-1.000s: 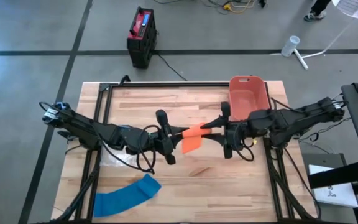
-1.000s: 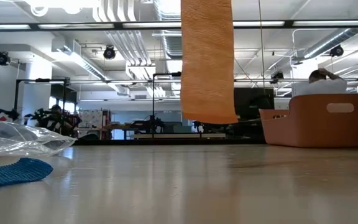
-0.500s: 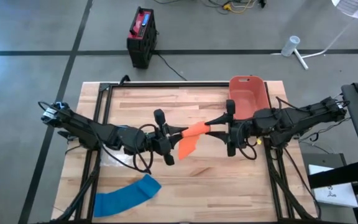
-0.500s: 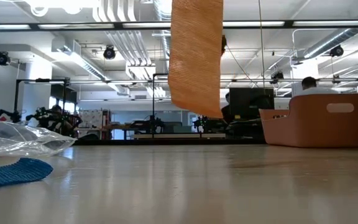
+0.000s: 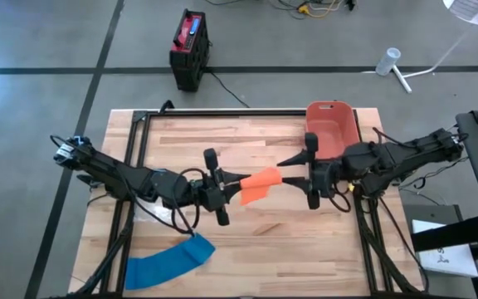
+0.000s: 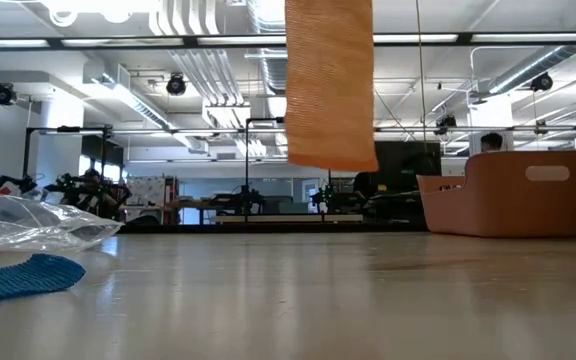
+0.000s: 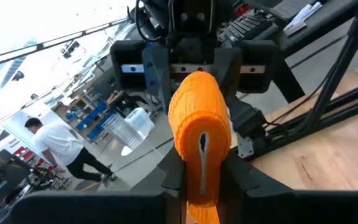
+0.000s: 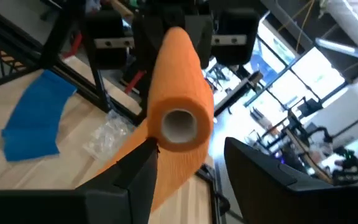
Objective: Roll bandage
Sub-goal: Roll the orange bandage
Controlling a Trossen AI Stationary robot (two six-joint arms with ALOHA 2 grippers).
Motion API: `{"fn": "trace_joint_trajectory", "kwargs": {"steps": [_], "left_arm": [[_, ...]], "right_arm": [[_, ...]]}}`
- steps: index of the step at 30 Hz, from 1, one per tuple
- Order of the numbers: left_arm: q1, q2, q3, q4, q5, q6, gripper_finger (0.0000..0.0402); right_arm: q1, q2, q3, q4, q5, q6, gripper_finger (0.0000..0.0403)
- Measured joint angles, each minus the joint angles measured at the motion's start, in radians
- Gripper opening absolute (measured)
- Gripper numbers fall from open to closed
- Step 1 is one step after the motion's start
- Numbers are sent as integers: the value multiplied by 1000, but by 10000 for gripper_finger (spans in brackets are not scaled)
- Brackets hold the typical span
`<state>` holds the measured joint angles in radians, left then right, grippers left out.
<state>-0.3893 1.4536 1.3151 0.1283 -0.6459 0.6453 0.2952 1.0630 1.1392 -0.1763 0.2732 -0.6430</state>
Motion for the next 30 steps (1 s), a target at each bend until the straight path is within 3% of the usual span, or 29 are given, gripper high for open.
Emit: {"fn": "trace_joint_trajectory", "kwargs": {"steps": [5, 8, 15, 17, 25, 30], "left_arm": [[4, 3, 0, -31, -19, 69, 38], [13, 9, -1, -52, -20, 188, 38], [15, 36, -2, -51, -26, 793, 38], [17, 48, -2, -17, -33, 901, 38], [11, 82, -3, 59, -114, 1082, 37], [0, 87, -3, 65, -126, 1092, 37]], "right_arm": [[24, -2, 20, 52, -52, -1, 181], [28, -1, 19, 47, -93, 19, 181], [12, 23, 19, 51, -89, 154, 163], [9, 41, 19, 48, -85, 188, 145], [10, 63, 18, -14, 44, 252, 15], [7, 61, 19, -51, 124, 285, 16]]}}
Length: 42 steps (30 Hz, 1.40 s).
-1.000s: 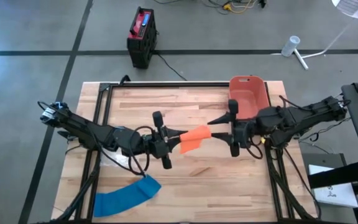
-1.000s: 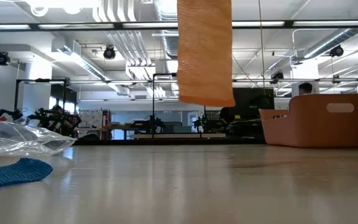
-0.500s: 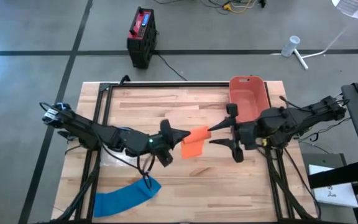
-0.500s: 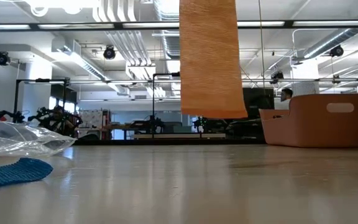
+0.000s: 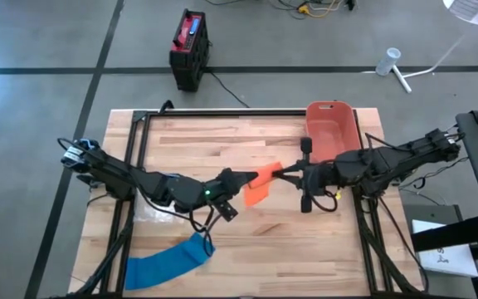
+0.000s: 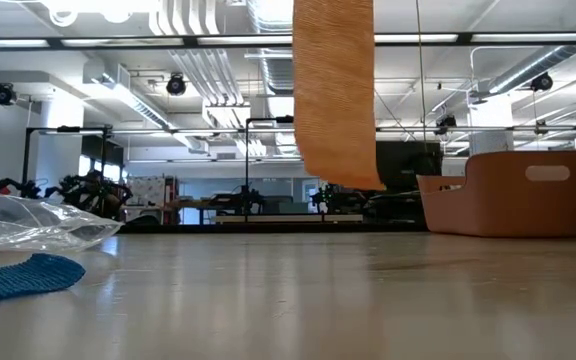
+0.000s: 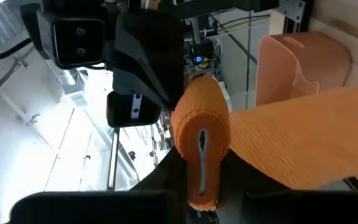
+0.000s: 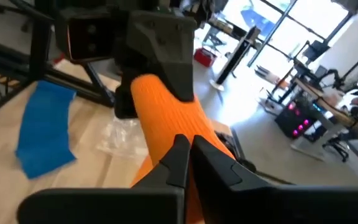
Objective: Roll bandage
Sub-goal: Roll the orange bandage
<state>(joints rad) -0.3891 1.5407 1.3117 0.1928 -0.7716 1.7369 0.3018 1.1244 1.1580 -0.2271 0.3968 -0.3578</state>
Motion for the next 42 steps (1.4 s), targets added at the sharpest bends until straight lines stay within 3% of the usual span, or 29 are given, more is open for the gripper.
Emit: {"fn": "trace_joint_trajectory", "kwargs": {"steps": [11, 19, 28, 33, 35, 42], "left_arm": [[-20, 10, 0, 14, 37, 9, 37], [-19, 10, 0, 18, 32, 8, 37], [-55, 12, -2, 63, 120, -48, 36], [-77, 4, 2, 113, 215, -141, 36], [-80, 6, 1, 122, 266, -192, 36], [-67, -20, 1, 246, 396, -554, 36]], "right_arm": [[-3, -85, 0, -49, 32, 43, 3], [-1, -58, 0, 53, -211, 85, 2], [-7, -12, 1, -33, -100, 71, 2], [-9, -52, -3, -68, 38, 68, 2], [-8, -73, 0, -57, 47, 56, 2], [25, -124, 0, -24, -120, 43, 2]]}}
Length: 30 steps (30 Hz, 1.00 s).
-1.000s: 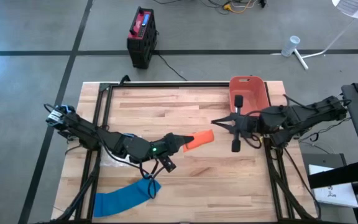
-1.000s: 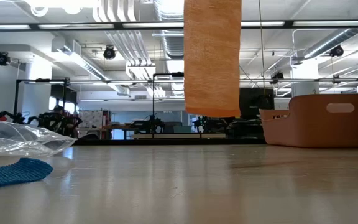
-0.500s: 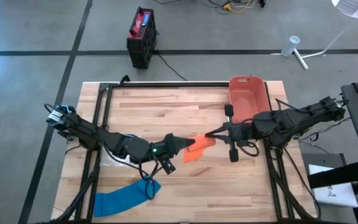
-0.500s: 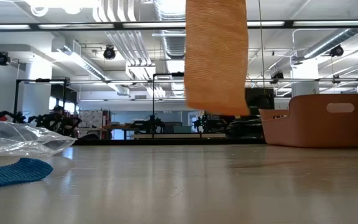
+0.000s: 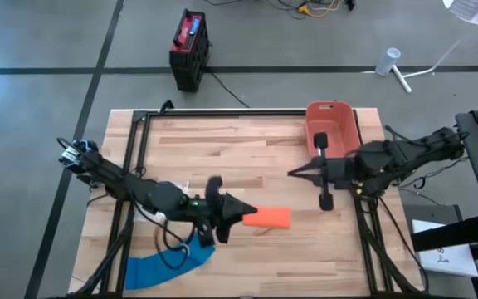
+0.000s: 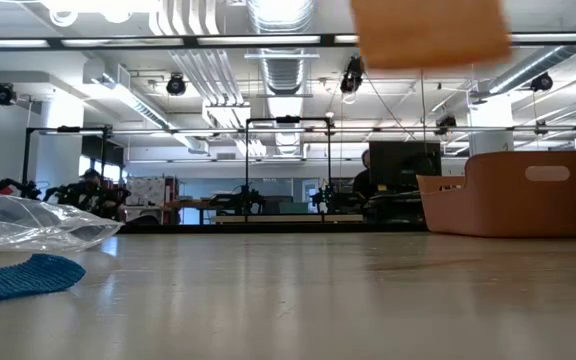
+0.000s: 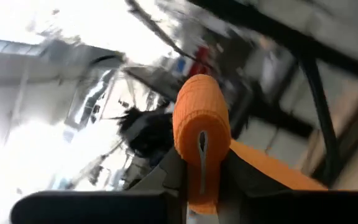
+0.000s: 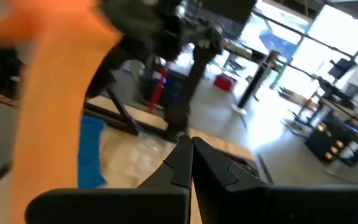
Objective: Roll bandage
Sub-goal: Roll the orange bandage
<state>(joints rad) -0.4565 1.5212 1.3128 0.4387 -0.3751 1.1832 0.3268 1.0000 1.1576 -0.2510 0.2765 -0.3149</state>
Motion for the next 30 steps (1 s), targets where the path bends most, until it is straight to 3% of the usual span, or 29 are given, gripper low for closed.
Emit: {"fn": "trace_joint_trajectory", "kwargs": {"steps": [7, 10, 13, 22, 30], "left_arm": [[53, -47, 0, 91, -20, -453, 36], [66, -60, 0, 90, -115, -580, 36], [69, -63, 0, 81, -189, -645, 36], [69, -63, 0, 72, -146, -847, 36], [63, -63, 0, 41, -110, -935, 36]], "right_arm": [[9, -18, 0, 5, 13, 44, 8], [9, -30, 1, 38, 11, 93, 32], [9, -31, 2, 57, 8, 138, 72], [6, 29, 8, 77, 3, 172, 186], [6, 103, 15, 172, -22, 133, 223]]}}
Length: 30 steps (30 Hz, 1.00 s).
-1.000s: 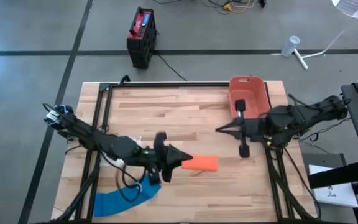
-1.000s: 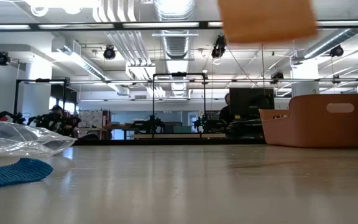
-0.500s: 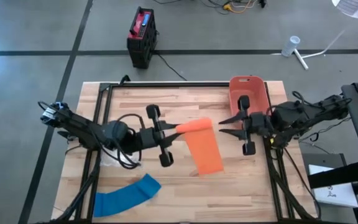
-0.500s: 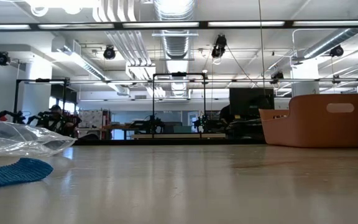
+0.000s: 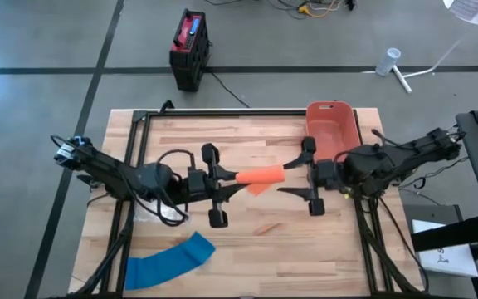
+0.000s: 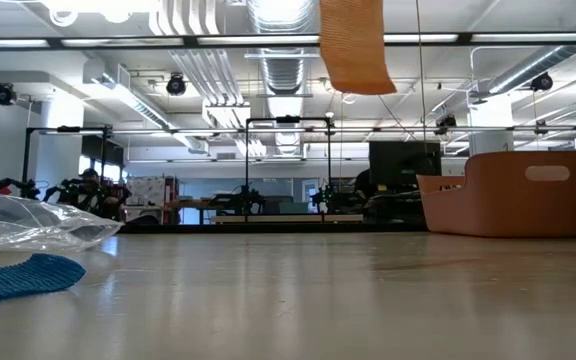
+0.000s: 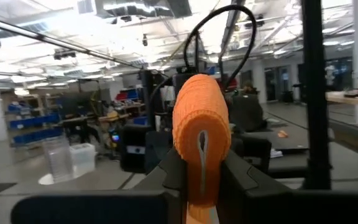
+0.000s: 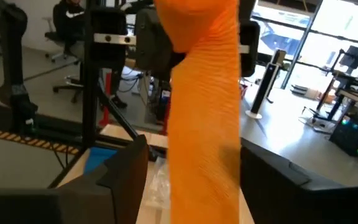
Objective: Roll bandage
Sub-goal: Roll the orange bandage
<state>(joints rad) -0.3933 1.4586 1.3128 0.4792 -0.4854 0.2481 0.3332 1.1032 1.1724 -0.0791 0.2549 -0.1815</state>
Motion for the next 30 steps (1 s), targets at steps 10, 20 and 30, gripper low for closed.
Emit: {"fn": "trace_joint_trajectory", "kwargs": {"steps": [10, 20, 30], "left_arm": [[-10, 0, 0, -1, 9, -53, 36], [-11, 0, -1, 66, 64, -104, 36], [-10, -8, -2, 160, -17, -112, 36]], "right_arm": [[-12, 46, 0, 37, 7, -95, 97], [-24, 48, -5, -26, 166, -151, 3], [-21, 54, -20, -164, 168, -58, 1]]}}
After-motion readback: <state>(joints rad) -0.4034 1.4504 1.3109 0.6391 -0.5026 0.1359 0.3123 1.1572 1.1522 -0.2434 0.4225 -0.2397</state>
